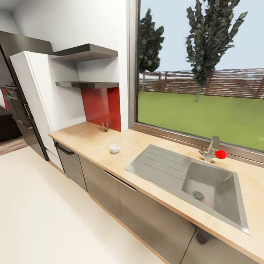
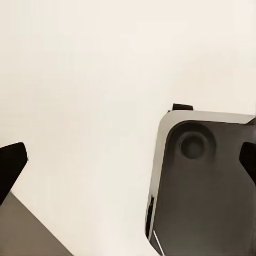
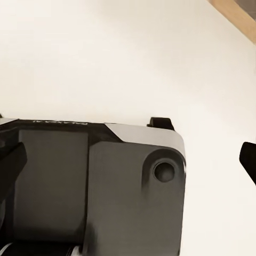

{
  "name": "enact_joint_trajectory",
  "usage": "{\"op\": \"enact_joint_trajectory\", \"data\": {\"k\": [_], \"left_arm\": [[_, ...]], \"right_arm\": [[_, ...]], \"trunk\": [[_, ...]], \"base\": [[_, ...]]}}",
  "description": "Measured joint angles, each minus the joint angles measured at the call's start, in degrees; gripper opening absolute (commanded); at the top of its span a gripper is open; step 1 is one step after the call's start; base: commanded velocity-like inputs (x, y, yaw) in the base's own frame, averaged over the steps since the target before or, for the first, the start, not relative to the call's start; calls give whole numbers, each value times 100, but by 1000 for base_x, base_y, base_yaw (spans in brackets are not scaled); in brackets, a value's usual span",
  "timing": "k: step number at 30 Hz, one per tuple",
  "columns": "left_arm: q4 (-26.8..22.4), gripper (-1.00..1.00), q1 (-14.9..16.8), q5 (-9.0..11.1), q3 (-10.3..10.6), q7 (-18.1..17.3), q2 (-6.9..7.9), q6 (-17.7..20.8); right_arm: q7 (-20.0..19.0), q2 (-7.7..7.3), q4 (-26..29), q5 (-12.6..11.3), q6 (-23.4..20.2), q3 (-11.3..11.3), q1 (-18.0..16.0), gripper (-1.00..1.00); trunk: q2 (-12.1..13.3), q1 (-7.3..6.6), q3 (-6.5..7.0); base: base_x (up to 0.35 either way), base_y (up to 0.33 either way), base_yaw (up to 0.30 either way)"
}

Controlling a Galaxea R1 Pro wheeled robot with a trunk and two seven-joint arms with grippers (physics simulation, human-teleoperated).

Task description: Set up a coffee station on the kitchen countertop: keep the coffee maker on the countertop, move the bottle of coffee from the kitchen shelf to the counter next to the coffee maker, place a paper coffee filter on top of the coffee maker, put the saucer next to the coffee maker with the coffee cup on the saucer, and place the electric kettle next to the coffee maker.

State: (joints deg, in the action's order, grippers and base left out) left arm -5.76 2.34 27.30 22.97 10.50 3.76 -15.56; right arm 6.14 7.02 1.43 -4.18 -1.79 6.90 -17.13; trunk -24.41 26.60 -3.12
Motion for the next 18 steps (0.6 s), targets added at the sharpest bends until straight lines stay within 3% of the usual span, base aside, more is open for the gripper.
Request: {"op": "enact_joint_trajectory", "data": {"k": [7,18], "left_arm": [[0,100,0,0,0,0,0,0],[-4,100,0,8,0,0,1,0]], "right_arm": [[10,11,0,-8,-2,0,2,100],[11,17,9,-12,-4,0,2,100]], "trunk": [[0,1,0],[1,2,0]], "base": [[215,273,0],[107,323,0]]}}
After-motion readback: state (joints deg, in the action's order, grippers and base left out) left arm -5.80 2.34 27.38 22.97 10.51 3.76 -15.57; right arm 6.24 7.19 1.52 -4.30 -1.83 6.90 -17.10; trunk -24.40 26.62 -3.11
